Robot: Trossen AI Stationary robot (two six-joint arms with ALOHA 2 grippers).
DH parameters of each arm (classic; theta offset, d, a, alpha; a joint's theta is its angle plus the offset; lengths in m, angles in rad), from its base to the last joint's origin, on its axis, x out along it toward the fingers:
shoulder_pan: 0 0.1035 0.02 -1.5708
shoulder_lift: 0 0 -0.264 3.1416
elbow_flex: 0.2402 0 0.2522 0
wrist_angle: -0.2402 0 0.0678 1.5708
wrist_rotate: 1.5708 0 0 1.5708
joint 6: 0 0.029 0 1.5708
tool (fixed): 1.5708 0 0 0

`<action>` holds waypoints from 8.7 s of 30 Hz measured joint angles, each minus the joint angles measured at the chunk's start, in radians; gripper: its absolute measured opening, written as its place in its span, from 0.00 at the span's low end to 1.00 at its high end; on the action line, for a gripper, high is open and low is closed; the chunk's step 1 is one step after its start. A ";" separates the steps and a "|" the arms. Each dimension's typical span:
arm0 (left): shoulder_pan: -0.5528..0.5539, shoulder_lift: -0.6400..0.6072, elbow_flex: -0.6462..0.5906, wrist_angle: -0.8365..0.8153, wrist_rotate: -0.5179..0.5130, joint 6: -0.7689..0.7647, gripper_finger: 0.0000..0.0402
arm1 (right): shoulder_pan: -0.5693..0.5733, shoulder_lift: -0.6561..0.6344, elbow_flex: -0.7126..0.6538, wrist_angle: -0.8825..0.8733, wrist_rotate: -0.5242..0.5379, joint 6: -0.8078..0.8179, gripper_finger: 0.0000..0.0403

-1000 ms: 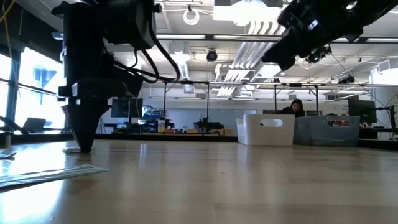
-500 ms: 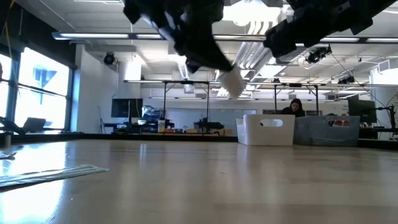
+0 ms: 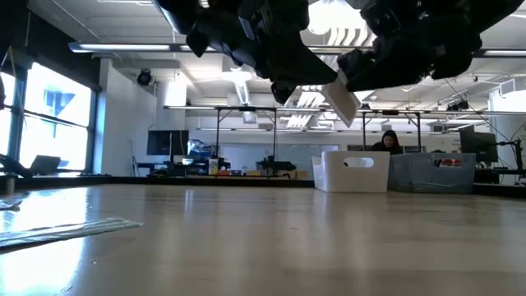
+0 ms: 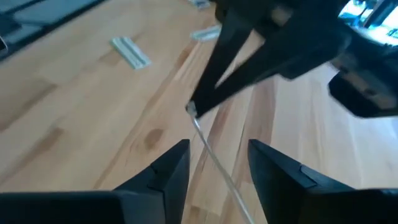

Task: Pick & Place First Aid Supplies
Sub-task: Put the bandage into the gray bin

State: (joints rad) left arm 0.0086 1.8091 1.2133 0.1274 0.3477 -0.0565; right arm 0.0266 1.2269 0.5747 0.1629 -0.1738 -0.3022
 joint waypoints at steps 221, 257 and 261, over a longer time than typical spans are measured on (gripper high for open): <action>-0.506 -0.056 -0.177 -0.954 -0.443 -1.471 0.21 | -0.039 -0.152 0.000 0.034 0.097 0.197 0.30; -0.500 -0.058 -0.243 -0.847 -0.553 -1.350 0.02 | -0.067 -0.152 0.000 0.054 0.100 0.140 0.30; -0.454 -0.088 -0.247 -0.804 -0.583 -1.211 0.01 | -0.067 -0.140 0.000 0.076 0.065 0.098 0.30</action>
State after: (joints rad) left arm -0.4456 1.7212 0.9662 -0.6765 -0.2348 -1.2674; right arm -0.0399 1.0864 0.5743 0.2386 -0.1092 -0.2047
